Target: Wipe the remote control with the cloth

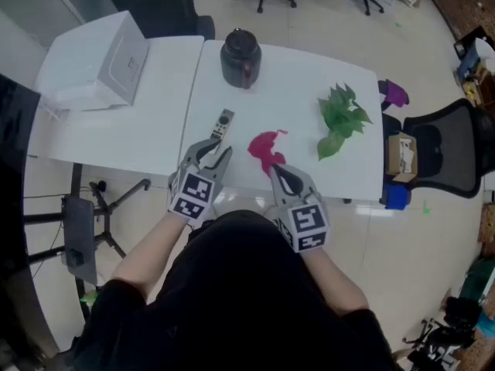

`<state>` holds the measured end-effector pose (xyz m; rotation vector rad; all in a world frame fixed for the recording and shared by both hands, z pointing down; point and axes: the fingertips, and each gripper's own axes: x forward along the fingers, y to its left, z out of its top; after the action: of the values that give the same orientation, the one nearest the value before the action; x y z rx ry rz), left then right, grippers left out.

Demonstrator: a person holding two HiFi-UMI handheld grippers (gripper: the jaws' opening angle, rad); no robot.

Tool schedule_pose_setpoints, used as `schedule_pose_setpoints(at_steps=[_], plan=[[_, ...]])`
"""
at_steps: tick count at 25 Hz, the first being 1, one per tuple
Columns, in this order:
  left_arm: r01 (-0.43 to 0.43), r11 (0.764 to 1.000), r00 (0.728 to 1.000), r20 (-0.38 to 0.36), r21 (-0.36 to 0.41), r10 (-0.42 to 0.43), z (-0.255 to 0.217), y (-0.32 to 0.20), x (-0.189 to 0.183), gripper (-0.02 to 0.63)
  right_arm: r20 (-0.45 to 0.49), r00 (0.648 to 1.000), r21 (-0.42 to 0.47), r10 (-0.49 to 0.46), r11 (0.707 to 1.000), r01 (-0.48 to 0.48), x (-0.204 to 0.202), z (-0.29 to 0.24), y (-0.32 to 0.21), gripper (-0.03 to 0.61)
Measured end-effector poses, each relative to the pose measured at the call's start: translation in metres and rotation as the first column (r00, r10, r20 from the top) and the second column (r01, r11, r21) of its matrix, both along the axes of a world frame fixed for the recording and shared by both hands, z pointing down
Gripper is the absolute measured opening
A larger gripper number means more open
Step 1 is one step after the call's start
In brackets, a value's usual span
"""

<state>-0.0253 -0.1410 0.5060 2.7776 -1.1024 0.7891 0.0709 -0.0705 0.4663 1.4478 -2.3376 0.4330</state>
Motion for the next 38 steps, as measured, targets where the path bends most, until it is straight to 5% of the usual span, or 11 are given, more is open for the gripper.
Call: schedule_pose_setpoints(at_steps=[7, 13, 27, 33, 38], plan=[[0.098, 0.99, 0.994, 0.061, -0.101, -0.092, 0.06, -0.041, -0.012, 0.236, -0.006, 1.0, 0.003, 0.001, 1.0, -0.001, 0.004, 0.002, 0.002, 0.009], [0.22, 0.951, 0.973, 0.121, -0.219, -0.198, 0.125, -0.066, -0.03, 0.296, -0.011, 1.0, -0.013, 0.013, 1.0, -0.013, 0.006, 0.002, 0.004, 0.009], [0.321, 0.867, 0.941, 0.228, -0.381, -0.248, 0.206, -0.079, -0.032, 0.296, -0.034, 0.999, -0.043, 0.007, 0.999, -0.008, 0.011, 0.014, 0.01, 0.009], [0.332, 0.864, 0.936, 0.25, -0.379, -0.249, 0.21, -0.081, -0.033, 0.216, -0.039, 0.999, -0.043, 0.009, 0.999, -0.011, 0.014, 0.015, 0.009, 0.009], [0.32, 0.873, 0.936, 0.263, -0.368, -0.233, 0.205, -0.081, -0.033, 0.213, -0.035, 0.999, -0.042, 0.011, 0.999, -0.013, 0.013, 0.014, 0.009, 0.009]])
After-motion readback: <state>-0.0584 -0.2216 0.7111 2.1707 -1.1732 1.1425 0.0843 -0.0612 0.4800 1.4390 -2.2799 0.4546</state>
